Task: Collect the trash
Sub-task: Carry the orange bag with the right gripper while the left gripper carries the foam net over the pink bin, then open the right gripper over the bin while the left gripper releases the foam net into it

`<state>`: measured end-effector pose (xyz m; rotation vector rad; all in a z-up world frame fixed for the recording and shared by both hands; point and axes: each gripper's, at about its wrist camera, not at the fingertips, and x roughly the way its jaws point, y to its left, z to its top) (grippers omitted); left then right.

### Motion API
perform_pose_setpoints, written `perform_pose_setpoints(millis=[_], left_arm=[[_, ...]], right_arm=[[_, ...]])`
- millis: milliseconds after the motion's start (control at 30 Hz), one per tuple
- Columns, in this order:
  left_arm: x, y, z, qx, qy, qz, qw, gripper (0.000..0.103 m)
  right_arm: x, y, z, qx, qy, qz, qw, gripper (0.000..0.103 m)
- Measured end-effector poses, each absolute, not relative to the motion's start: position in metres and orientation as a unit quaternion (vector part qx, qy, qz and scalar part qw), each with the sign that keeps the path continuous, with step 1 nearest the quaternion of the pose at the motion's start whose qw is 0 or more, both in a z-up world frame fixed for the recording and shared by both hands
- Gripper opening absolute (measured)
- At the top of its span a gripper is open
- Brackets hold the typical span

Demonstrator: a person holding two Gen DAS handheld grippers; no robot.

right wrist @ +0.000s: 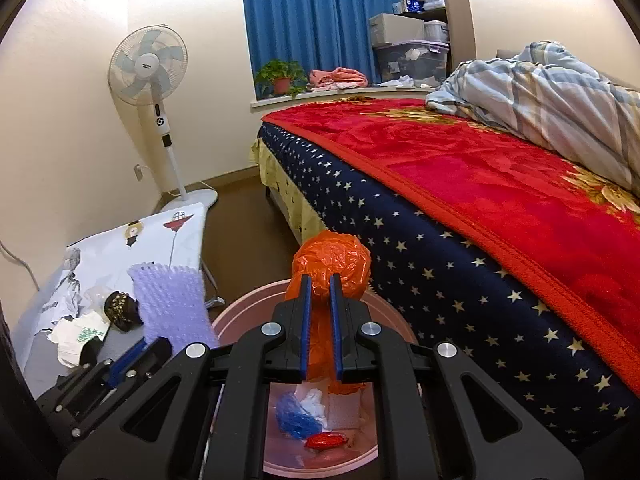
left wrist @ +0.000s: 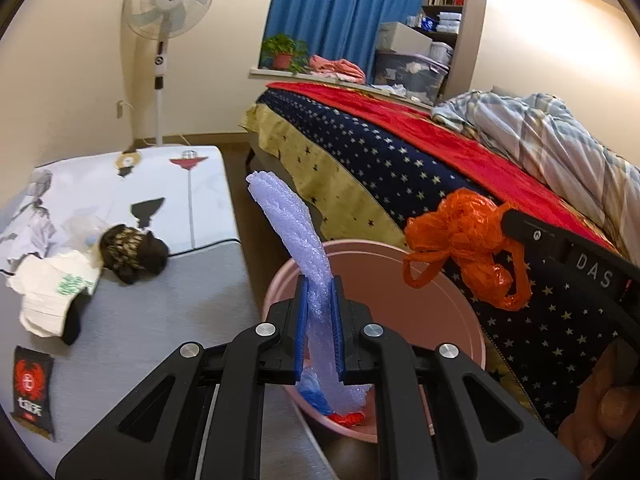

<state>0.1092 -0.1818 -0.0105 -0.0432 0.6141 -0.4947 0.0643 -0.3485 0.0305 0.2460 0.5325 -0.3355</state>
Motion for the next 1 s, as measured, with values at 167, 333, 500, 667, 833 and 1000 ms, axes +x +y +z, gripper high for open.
perform_pose_setpoints(millis=[167, 333, 500, 667, 833, 1000], left_arm=[[0.11, -0.193, -0.016, -0.02, 0.305, -0.25, 0.919, 0.011], [0.112, -0.196, -0.016, -0.025, 0.308, -0.26, 0.915, 0.011], [0.113, -0.195, -0.017, -0.034, 0.315, -0.268, 0.91, 0.019], [0.11, -0.191, -0.012, -0.031, 0.309, -0.268, 0.912, 0.019], [0.104, -0.184, -0.003, -0.029, 0.3, -0.265, 0.916, 0.019], [0.095, -0.173, 0.007, -0.027, 0.29, -0.258, 0.921, 0.019]], right_arm=[[0.064, -0.354, 0.03, 0.119, 0.266, -0.175, 0.94, 0.009], [0.065, -0.356, 0.029, 0.114, 0.27, -0.184, 0.938, 0.011], [0.065, -0.358, 0.027, 0.116, 0.278, -0.193, 0.934, 0.018], [0.063, -0.355, 0.028, 0.117, 0.276, -0.19, 0.935, 0.038], [0.058, -0.349, 0.033, 0.11, 0.266, -0.182, 0.94, 0.038], [0.05, -0.344, 0.037, 0.11, 0.26, -0.172, 0.944, 0.039]])
